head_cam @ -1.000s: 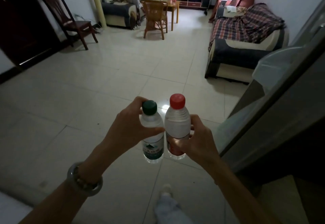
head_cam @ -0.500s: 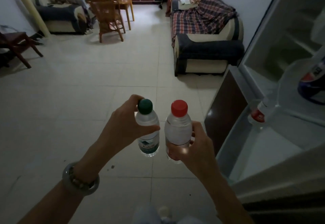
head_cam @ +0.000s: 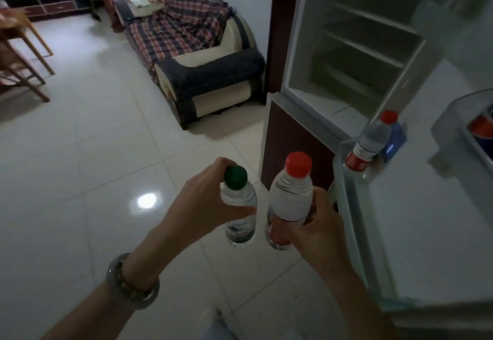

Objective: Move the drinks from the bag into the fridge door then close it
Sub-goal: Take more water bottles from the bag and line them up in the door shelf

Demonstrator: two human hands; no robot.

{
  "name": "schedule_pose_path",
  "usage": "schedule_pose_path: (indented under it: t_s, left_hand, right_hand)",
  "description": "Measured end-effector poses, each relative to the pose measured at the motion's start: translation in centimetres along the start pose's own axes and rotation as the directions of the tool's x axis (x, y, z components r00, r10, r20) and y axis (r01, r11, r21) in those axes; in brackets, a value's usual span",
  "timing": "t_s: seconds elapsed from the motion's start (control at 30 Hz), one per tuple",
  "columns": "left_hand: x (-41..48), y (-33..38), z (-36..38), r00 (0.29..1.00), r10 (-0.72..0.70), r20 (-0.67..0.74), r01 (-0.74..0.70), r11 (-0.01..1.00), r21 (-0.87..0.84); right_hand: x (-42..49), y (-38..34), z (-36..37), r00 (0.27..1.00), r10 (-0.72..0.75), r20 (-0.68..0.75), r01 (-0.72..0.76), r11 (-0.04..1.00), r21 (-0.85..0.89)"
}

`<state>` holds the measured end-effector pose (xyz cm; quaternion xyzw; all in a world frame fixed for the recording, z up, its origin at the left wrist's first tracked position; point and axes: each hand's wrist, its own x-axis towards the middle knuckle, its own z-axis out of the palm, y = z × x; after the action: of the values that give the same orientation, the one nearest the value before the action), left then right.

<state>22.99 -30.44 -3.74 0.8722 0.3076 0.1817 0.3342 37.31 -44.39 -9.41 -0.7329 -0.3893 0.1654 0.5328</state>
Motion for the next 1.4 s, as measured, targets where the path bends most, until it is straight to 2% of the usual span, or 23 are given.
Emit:
schedule_pose_path:
  t_s: [0.13, 0.27, 0.47, 0.63, 0.77, 0.9, 1.1, 1.4]
  left_hand:
    - [4.2, -2.2, -2.0, 0.987, 0.107, 0.118, -0.108, 0.994, 0.001]
    - [8.2, -2.7, -2.0, 0.951, 0.228, 0.209, -0.230, 0.973, -0.019]
    - [14.7, -0.2, 1.1, 0.835, 0.473, 0.283, -0.446, 0.881, -0.156]
    - [19.9, 4.2, 4.6, 0.745, 0.594, 0.304, -0.525, 0.803, -0.282]
    - [24.4, 7.0, 7.7, 0.657, 0.667, 0.350, -0.570, 0.744, -0.348]
    - [27.4, 9.0, 11.4, 0.570, 0.725, 0.387, -0.627, 0.688, -0.367]
    - [29.5, 10.4, 16.8, 0.417, 0.797, 0.437, -0.698, 0.589, -0.407]
    - [30.9, 11.2, 22.8, 0.213, 0.816, 0.537, -0.805, 0.458, -0.376]
  right_hand:
    - [1.1, -1.2, 2.4, 0.980, 0.045, -0.193, -0.055, 0.997, -0.049]
    - [1.5, -1.1, 2.5, 0.930, 0.118, -0.348, -0.151, 0.986, -0.070]
    - [2.5, -0.6, -0.1, 0.804, 0.158, -0.573, -0.239, 0.969, -0.068]
    - [4.8, 1.2, -3.0, 0.681, 0.114, -0.723, -0.281, 0.953, -0.115]
    - [7.2, 2.5, -4.6, 0.613, 0.014, -0.790, -0.304, 0.927, -0.219]
    - [8.2, 4.6, -5.9, 0.579, -0.026, -0.815, -0.352, 0.894, -0.279]
    - [8.2, 9.0, -6.4, 0.485, 0.126, -0.865, -0.511, 0.844, -0.163]
    - [9.9, 10.9, -6.2, 0.273, 0.335, -0.902, -0.567, 0.813, 0.131]
